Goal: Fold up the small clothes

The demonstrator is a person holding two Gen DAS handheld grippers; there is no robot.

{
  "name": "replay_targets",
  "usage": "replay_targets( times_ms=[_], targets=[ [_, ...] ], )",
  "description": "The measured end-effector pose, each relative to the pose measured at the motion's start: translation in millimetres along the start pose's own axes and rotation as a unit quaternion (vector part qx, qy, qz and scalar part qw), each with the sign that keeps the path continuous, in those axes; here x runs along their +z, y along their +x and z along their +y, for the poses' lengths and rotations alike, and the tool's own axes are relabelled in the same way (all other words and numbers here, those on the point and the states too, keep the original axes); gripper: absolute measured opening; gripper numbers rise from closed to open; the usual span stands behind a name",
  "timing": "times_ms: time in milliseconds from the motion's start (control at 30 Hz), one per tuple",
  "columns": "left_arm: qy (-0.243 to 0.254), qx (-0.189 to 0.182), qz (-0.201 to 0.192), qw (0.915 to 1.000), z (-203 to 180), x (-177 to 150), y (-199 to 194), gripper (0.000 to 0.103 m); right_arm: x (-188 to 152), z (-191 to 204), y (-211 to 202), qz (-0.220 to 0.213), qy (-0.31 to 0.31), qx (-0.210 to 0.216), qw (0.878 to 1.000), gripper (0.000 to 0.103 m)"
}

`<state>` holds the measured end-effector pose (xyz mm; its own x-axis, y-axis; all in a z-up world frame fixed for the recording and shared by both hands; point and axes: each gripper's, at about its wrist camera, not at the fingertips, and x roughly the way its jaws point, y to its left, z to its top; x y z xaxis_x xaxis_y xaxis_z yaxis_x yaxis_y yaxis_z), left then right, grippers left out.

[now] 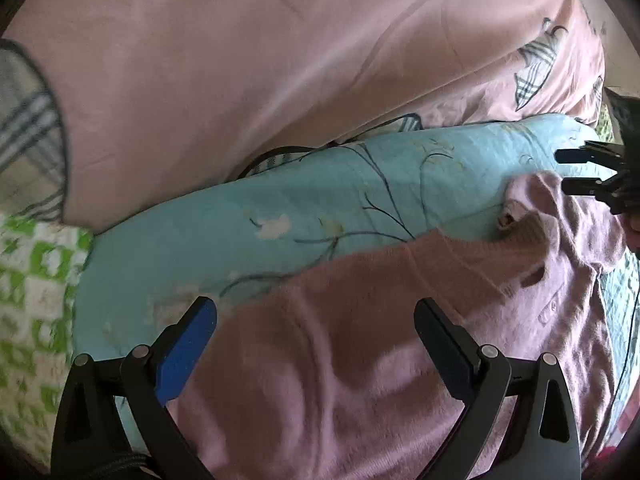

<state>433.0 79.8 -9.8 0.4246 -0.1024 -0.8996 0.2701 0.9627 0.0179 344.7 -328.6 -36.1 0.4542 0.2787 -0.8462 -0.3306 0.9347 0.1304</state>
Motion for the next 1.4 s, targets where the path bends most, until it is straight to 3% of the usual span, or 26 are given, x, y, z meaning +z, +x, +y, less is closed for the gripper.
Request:
replay_targets(
  times_ms=[100,200,267,333,367,400,500,633,767,967,1000,1133,1200,1267,1400],
  targets=[
    [0.024,-0.023,0.036,0.9988,1,10,23,0.099,7,-3,24,0.03,-0.018,0.012,0.999,0.063],
    [0.06,-0.035,0.067,0.9953,-7,9,45,0.099,8,1,49,0.064,-0.042,0.023,0.997,0.058],
    [0.077,-0.024,0.073,0.9941,-14,6,56,0.096,5,3,57,0.071,-0.053,0.023,0.996,0.057],
    [0.08,-0.021,0.072,0.994,-19,5,64,0.075,4,4,58,0.07,-0.056,0.027,0.996,0.04],
    [0.079,-0.023,0.062,0.9946,-21,4,62,0.044,2,4,57,0.069,-0.052,0.035,0.996,0.014],
    [0.075,-0.028,0.051,0.9955,-22,4,58,0.006,1,3,55,0.066,-0.047,0.036,0.996,0.01],
    [0.037,-0.017,0.012,0.9991,-15,4,37,0.006,-8,1,29,0.013,-0.039,0.004,0.999,0.008],
    [-0.034,0.026,-0.023,0.9989,11,1,24,0.006,-14,-35,-13,-0.071,0.056,-0.036,0.995,0.007],
    [-0.085,0.058,-0.022,0.9945,32,-1,46,0.006,-22,-50,14,-0.06,0.108,-0.062,0.99,0.007],
    [-0.092,0.115,-0.022,0.9888,-1,8,67,0.009,-20,-34,38,-0.053,0.156,-0.093,0.982,0.011],
    [-0.09,0.115,-0.025,0.989,-12,3,61,0.012,-17,-31,37,-0.053,0.161,-0.091,0.981,0.02],
    [-0.094,0.097,-0.049,0.9897,-35,-6,30,0.016,-19,-25,0,-0.085,0.199,-0.074,0.974,0.038],
    [-0.108,0.083,-0.051,0.9893,-43,-16,15,0.029,-33,-28,-23,-0.106,0.222,-0.065,0.967,0.05],
    [-0.124,0.062,-0.058,0.9887,-53,-31,1,0.038,-60,-27,-51,-0.127,0.246,-0.06,0.959,0.052],
    [-0.141,0.011,-0.057,0.9883,-86,-63,-17,0.04,-127,-41,-88,-0.126,0.288,-0.071,0.946,0.052]
  ],
)
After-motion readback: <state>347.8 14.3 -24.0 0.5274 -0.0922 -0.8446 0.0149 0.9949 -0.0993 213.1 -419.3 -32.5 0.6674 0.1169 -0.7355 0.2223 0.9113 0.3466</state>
